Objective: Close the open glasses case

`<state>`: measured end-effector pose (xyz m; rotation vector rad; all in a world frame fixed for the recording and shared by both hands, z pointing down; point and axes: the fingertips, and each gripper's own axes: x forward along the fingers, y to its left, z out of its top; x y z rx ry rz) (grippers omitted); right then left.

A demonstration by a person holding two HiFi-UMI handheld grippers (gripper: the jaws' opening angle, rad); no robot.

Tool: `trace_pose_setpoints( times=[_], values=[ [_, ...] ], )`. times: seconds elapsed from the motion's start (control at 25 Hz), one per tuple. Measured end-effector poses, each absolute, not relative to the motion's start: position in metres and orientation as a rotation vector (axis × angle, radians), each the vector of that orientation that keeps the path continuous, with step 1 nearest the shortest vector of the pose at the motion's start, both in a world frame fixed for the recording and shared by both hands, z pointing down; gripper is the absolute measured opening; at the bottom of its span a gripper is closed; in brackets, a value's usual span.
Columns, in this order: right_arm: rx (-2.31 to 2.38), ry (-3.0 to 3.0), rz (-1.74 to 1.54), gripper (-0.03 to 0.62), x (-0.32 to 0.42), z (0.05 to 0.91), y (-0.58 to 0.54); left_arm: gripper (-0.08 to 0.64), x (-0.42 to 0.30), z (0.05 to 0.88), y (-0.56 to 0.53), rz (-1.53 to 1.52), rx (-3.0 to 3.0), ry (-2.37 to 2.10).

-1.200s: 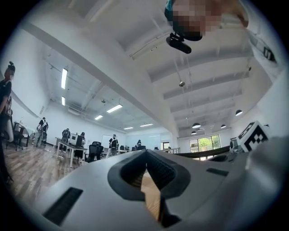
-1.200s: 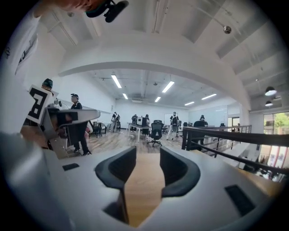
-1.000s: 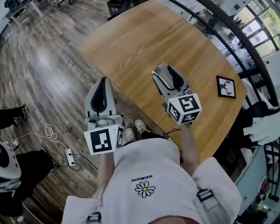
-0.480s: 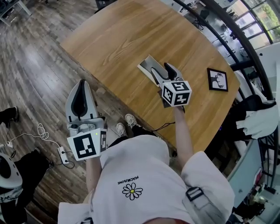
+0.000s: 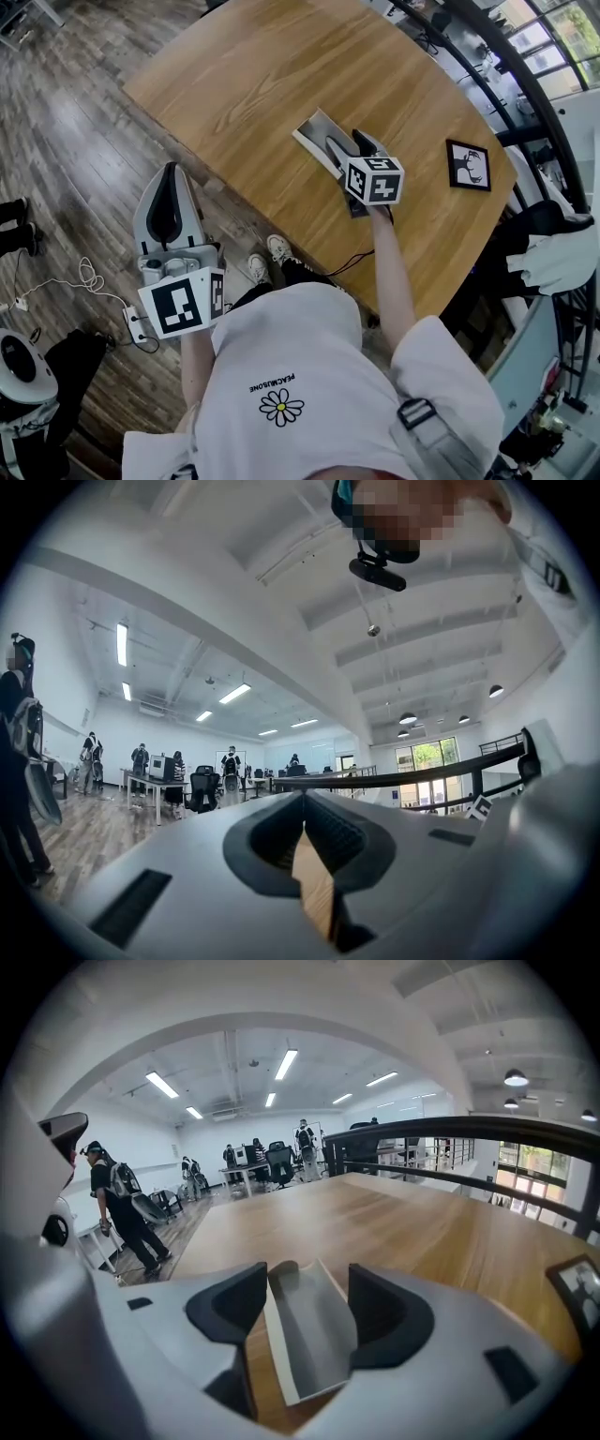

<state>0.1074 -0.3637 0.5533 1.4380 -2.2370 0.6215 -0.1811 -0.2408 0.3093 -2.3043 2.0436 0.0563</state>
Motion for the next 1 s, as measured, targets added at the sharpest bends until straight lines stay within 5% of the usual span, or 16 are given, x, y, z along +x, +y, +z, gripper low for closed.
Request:
trace_pose_setpoints(
  times=[1.0],
  values=[
    [1.301,-2.228,0.66,0.259,0.083,0.569,-0.334,0.018,-0.176,0.311,-0.241,0.03,-2.287,2.052]
  ],
)
